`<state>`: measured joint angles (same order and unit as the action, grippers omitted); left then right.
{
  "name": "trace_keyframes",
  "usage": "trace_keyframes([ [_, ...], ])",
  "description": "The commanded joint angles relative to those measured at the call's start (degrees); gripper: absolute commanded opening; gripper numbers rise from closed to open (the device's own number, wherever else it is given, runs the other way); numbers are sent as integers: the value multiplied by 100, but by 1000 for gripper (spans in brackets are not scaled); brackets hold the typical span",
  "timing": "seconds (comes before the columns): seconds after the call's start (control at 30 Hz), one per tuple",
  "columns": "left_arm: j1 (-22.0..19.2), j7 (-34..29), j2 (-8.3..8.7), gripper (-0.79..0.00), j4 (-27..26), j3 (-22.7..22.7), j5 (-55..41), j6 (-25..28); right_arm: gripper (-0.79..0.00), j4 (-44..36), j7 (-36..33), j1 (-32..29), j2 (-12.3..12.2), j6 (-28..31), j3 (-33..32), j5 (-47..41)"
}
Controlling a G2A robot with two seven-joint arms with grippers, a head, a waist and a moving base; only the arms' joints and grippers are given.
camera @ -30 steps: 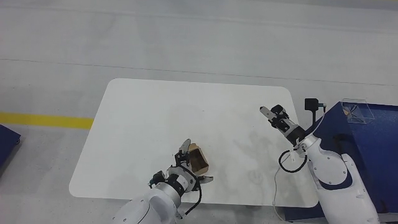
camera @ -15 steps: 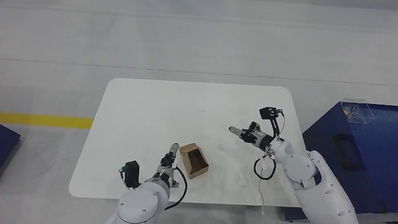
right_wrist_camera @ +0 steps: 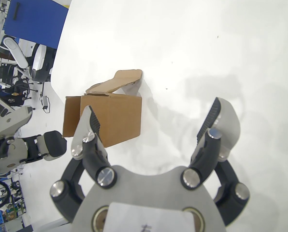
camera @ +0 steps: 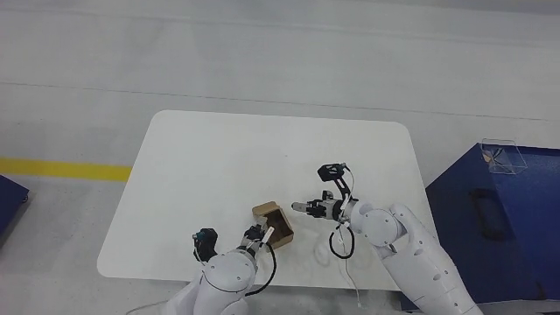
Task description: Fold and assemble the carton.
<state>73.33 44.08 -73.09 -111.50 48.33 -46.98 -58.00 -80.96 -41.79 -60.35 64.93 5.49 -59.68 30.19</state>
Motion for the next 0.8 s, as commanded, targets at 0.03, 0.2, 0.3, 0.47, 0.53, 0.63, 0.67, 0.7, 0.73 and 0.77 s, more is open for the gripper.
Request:
trace_keyframes([
  [0.03,-126,166,52,0,139,-131,-204,0,0,92,-89,83,34,62,128,-13],
  [0.2,-302,220,124,0,293,-247,-431,0,0,185,-133,165,95,122,384,136],
  [0.3,-361,221,156,0,388,-317,-515,0,0,240,-147,212,130,109,507,205],
  [0.47,-481,221,167,0,620,-455,-582,0,0,348,-154,280,186,91,678,297],
  [0.53,-550,221,158,0,713,-537,-595,0,0,390,-149,303,205,87,719,310],
  [0.63,-637,221,132,0,812,-635,-634,0,0,435,-130,329,225,89,746,314],
  [0.67,-663,221,124,0,855,-660,-657,0,0,444,-121,335,230,92,748,315],
  [0.7,-692,221,115,0,906,-680,-675,0,0,453,-104,336,234,97,748,314],
  [0.73,-720,221,108,0,960,-700,-672,0,0,461,-92,336,238,101,742,306],
  [0.77,-751,221,95,0,1037,-713,-698,0,0,465,-77,336,240,112,735,308],
])
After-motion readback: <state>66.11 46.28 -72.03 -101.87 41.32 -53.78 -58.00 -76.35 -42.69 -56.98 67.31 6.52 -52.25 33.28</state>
